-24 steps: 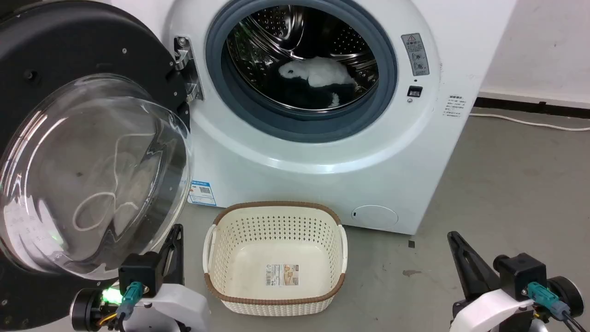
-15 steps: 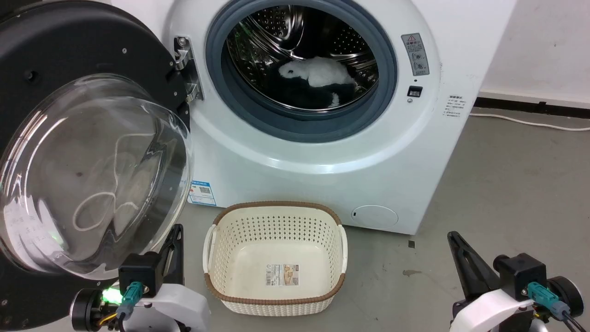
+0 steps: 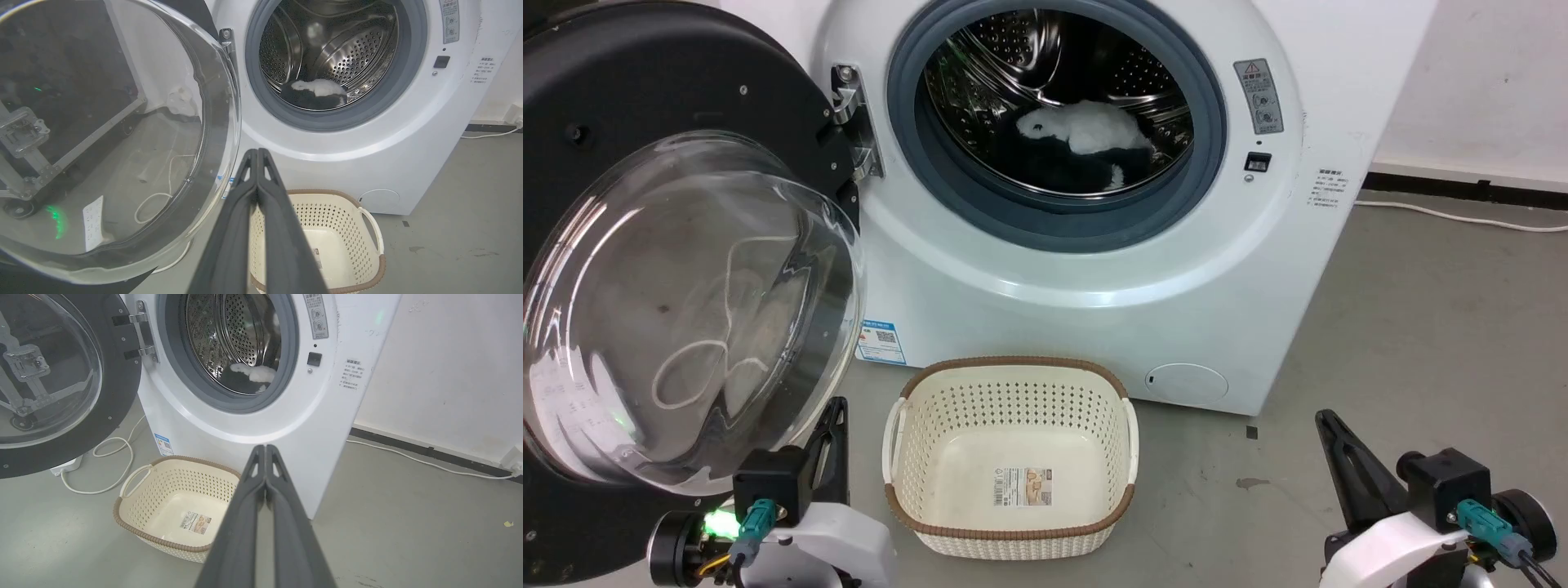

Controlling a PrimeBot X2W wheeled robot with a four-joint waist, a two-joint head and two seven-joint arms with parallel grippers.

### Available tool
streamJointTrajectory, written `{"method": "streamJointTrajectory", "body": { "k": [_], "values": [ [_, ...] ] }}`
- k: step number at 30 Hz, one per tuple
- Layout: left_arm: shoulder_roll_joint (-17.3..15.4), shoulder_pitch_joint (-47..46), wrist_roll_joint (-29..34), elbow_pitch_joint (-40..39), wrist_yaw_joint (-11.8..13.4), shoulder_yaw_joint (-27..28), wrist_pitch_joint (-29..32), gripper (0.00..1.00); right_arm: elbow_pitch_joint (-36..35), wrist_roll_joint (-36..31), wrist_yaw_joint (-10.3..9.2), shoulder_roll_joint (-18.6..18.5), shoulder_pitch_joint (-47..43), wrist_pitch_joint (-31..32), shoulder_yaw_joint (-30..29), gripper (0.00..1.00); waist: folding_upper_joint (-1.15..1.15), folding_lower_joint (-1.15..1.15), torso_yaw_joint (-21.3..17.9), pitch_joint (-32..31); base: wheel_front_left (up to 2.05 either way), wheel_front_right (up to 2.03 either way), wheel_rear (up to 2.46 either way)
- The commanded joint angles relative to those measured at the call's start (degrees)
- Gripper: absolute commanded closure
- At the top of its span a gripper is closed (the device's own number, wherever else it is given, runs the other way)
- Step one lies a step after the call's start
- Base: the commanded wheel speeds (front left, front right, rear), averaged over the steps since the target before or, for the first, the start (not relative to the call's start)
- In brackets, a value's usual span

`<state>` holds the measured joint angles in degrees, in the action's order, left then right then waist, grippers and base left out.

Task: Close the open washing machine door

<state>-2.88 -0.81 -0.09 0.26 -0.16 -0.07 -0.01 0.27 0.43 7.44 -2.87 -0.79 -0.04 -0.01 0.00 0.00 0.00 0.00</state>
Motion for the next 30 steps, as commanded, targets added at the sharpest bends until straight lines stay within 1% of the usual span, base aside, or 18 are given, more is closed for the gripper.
{"method": "streamJointTrajectory", "body": {
  "k": [1, 30],
  "values": [
    [0.0, 0.8, 0.1, -0.3, 0.2, 0.1, 0.0, 1.00, -0.3, -0.4, 0.05, 0.0, 0.8, 0.0, 0.0, 1.00, 0.00, 0.00, 0.0, 0.0, 0.00, 0.00, 0.00],
    [0.0, 0.8, 0.1, -0.3, 0.2, 0.1, 0.0, 1.00, -0.3, -0.4, 0.05, 0.0, 0.8, 0.0, 0.0, 1.00, 0.00, 0.00, 0.0, 0.0, 0.00, 0.00, 0.00]
  ]
}}
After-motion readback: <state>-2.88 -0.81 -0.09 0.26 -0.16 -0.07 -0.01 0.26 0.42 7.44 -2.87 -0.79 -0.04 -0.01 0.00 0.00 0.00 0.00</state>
